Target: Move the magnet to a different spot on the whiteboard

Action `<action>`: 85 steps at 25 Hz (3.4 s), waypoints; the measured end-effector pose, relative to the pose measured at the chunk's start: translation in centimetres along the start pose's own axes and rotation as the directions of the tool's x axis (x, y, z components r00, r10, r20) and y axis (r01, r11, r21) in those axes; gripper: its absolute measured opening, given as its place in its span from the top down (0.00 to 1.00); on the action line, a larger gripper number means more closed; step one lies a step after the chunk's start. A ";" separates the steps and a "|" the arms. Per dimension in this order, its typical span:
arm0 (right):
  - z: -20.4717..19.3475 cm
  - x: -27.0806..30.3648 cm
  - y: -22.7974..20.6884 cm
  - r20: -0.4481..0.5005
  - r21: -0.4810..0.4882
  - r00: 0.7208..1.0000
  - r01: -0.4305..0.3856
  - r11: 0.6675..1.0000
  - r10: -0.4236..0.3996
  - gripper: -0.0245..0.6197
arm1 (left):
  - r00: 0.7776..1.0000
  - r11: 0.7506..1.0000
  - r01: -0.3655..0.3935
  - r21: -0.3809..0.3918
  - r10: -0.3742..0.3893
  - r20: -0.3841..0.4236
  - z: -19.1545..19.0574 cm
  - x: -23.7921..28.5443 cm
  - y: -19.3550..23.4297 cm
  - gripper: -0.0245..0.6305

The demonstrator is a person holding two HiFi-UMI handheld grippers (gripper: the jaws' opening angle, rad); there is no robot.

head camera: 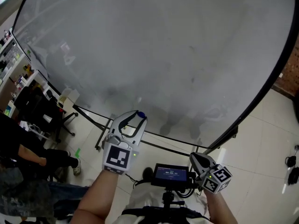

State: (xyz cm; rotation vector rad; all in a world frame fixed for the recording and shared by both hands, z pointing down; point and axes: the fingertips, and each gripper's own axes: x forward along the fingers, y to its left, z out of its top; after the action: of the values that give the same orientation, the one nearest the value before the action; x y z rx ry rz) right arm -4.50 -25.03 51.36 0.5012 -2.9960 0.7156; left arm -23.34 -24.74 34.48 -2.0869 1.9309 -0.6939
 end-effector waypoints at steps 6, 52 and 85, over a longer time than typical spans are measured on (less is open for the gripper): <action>-1.4 -0.6 0.1 -0.017 0.031 0.999 -0.028 0.999 0.028 0.91 | 0.988 0.942 0.153 -0.297 -0.151 0.033 -3.8 -1.7 -4.3 0.72; -4.9 -1.2 16.2 0.064 -0.019 0.971 0.234 0.972 -0.232 0.91 | 0.873 0.711 0.482 -0.512 -0.438 0.215 -17.8 -17.6 -6.8 0.73; -4.1 -5.9 18.7 0.120 -0.019 0.937 0.334 0.942 -0.329 0.91 | 0.838 0.670 0.535 -0.515 -0.501 0.218 -15.4 -18.2 -10.1 0.72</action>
State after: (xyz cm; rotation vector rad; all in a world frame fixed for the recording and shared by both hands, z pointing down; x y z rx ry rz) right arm -4.99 -5.65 46.25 1.0473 -2.9037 0.6172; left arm -22.31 -3.25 48.95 -3.0480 1.6216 -0.1207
